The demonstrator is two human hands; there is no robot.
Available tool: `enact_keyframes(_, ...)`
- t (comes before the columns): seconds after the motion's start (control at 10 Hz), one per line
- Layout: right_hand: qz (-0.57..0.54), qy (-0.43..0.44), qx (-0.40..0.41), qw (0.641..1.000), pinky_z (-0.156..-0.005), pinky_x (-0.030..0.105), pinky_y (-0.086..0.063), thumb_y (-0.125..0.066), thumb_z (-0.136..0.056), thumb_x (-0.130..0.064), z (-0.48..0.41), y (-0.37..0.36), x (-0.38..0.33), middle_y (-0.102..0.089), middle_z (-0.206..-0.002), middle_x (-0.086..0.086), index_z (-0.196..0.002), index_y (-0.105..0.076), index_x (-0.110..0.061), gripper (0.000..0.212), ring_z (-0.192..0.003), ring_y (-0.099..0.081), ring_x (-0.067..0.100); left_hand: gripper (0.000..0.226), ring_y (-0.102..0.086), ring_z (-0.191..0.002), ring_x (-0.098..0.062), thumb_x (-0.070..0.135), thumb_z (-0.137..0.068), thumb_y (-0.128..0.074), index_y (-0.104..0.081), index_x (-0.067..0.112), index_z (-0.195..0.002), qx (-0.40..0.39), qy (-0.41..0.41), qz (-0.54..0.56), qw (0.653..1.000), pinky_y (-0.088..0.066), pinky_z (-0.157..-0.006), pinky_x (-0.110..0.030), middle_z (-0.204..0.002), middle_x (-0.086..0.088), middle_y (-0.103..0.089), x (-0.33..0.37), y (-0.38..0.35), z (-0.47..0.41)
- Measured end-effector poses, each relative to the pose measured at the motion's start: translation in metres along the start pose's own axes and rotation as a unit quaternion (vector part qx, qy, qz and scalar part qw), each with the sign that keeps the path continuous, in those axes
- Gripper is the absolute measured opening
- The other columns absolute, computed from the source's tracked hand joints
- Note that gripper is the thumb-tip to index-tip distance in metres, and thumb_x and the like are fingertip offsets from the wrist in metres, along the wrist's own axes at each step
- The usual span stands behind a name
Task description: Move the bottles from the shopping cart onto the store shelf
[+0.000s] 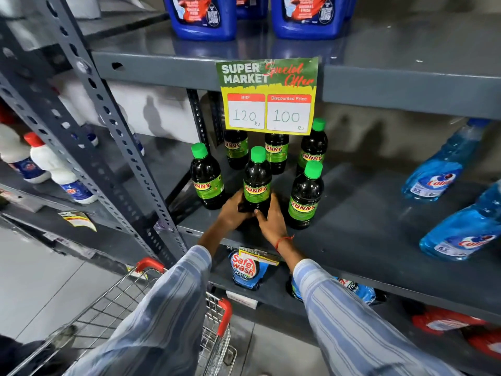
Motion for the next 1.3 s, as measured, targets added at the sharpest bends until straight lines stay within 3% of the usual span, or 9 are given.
enact_keyframes(0.1, 0.008, 0.000, 0.012, 1.000, -0.114, 0.025, -0.017, -0.055, -0.090, -0.010, 0.001, 0.002, 0.004, -0.027, -0.153, 0.020, -0.144, -0.020, 0.003, 0.066, -0.142, -0.026, 0.028, 0.065, -0.055, -0.120, -0.034, 0.002, -0.072, -0.075, -0.045, -0.005, -0.129, 0.012, -0.012, -0.020, 1.000, -0.043, -0.106, -0.044, -0.128, -0.024, -0.058, -0.002, 0.000, 0.004)
enact_keyframes(0.2, 0.012, 0.009, 0.009, 1.000, -0.116, 0.029, -0.018, -0.056, -0.090, -0.012, 0.006, 0.001, 0.006, -0.026, -0.153, 0.020, -0.144, -0.020, 0.004, 0.067, -0.142, -0.025, 0.028, 0.062, -0.056, -0.119, -0.031, 0.000, -0.073, -0.073, -0.046, -0.003, -0.129, 0.010, -0.021, -0.017, 1.000, -0.043, -0.104, -0.038, -0.128, -0.022, -0.059, -0.004, 0.001, 0.011)
enact_keyframes(0.6, 0.051, 0.019, -0.013, 0.998, -0.118, 0.035, -0.023, -0.057, -0.090, -0.016, 0.009, 0.000, 0.007, -0.029, -0.149, 0.023, -0.144, -0.022, 0.003, 0.067, -0.141, -0.026, 0.032, 0.061, -0.056, -0.119, -0.031, -0.003, -0.073, -0.072, -0.046, -0.005, -0.129, -0.005, -0.032, -0.019, 0.999, -0.042, -0.101, -0.030, -0.127, -0.022, -0.059, -0.008, 0.008, 0.016)
enact_keyframes(0.9, 0.071, 0.020, -0.019, 0.997, -0.116, 0.034, -0.025, -0.056, -0.090, -0.018, 0.011, 0.000, 0.007, -0.029, -0.148, 0.024, -0.143, -0.024, 0.004, 0.066, -0.140, -0.028, 0.033, 0.062, -0.054, -0.122, -0.031, -0.003, -0.074, -0.071, -0.045, -0.005, -0.131, -0.006, -0.041, -0.018, 0.999, -0.042, -0.104, -0.033, -0.130, -0.021, -0.057, -0.009, 0.008, 0.019)
enact_keyframes(1.1, 0.076, 0.005, -0.021, 0.997, -0.115, 0.034, -0.025, -0.057, -0.090, -0.018, 0.014, 0.002, 0.003, -0.030, -0.147, 0.024, -0.142, -0.025, 0.004, 0.066, -0.140, -0.029, 0.033, 0.065, -0.052, -0.124, -0.031, -0.008, -0.074, -0.069, -0.042, -0.006, -0.132, -0.009, -0.042, -0.022, 0.999, -0.041, -0.103, -0.029, -0.132, -0.022, -0.055, -0.006, 0.009, 0.022)
enact_keyframes(1.2, 0.074, 0.012, -0.026, 0.997, -0.117, 0.034, -0.023, -0.057, -0.090, -0.018, 0.018, 0.001, 0.002, -0.027, -0.149, 0.024, -0.143, -0.023, 0.004, 0.067, -0.141, -0.026, 0.033, 0.069, -0.049, -0.123, -0.026, -0.015, -0.073, -0.066, -0.036, -0.008, -0.135, -0.011, -0.046, -0.020, 0.999, -0.042, -0.100, -0.021, -0.132, -0.020, -0.052, -0.004, 0.010, 0.030)
enact_keyframes(1.3, 0.055, -0.004, -0.006, 0.998, -0.117, 0.034, -0.023, -0.054, -0.092, -0.019, 0.020, 0.001, -0.001, -0.024, -0.150, 0.024, -0.145, -0.019, 0.003, 0.068, -0.141, -0.026, 0.034, 0.072, -0.042, -0.132, -0.027, -0.013, -0.077, -0.061, -0.028, -0.004, -0.140, -0.006, -0.025, -0.013, 1.000, -0.037, -0.111, -0.033, -0.141, -0.018, -0.046, 0.005, 0.003, 0.035)
Point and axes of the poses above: each hand's wrist, its own z-axis away from the middle knuckle, its own y-axis out of the back of the hand, x = y × z, the point moved 1 cm from there along -z, towards the middle knuckle
